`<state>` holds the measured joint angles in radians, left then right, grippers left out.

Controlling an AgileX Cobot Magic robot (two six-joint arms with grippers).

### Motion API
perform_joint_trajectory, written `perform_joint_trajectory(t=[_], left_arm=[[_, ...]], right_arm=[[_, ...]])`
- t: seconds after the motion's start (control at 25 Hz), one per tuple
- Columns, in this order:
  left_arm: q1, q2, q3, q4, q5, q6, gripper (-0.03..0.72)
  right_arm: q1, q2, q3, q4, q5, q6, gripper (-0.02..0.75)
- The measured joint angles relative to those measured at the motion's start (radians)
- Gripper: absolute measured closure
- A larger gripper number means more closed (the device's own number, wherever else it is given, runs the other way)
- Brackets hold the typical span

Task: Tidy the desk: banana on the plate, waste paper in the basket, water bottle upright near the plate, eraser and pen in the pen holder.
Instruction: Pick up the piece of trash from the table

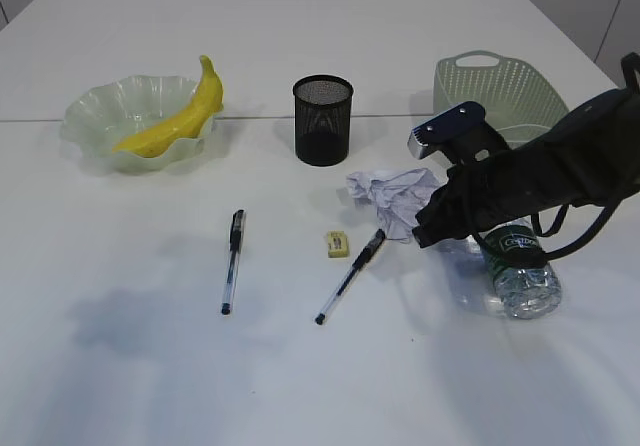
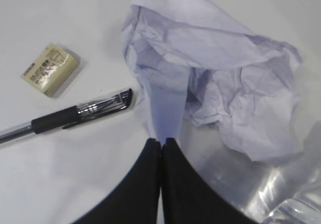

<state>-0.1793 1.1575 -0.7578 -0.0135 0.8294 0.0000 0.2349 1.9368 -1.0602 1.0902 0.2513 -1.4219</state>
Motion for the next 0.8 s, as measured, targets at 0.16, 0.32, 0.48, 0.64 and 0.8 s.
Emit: perform_joint_trajectory(t=[0.16,0.32,0.48,0.64,0.8], left_arm=[[0.0,0.0,0.0,0.0,0.0,0.0,0.248],[0.0,0.0,0.0,0.0,0.0,0.0,0.249],[0.0,0.0,0.0,0.0,0.0,0.0,0.251],[0.0,0.0,0.0,0.0,0.0,0.0,0.251],[0.0,0.0,0.0,0.0,0.0,0.0,0.252]], right_arm=[[0.0,0.0,0.0,0.0,0.014,0.0,0.753],[0.0,0.0,0.0,0.0,0.019,0.0,0.753],[0.0,-0.02,0.0,0.0,0.019,-0.002,0.753],[0.0,-0.062,0.0,0.0,0.019,-0.022,0.753],[0.0,-0.092,0.0,-0.019,0.021,-0.034,0.753]])
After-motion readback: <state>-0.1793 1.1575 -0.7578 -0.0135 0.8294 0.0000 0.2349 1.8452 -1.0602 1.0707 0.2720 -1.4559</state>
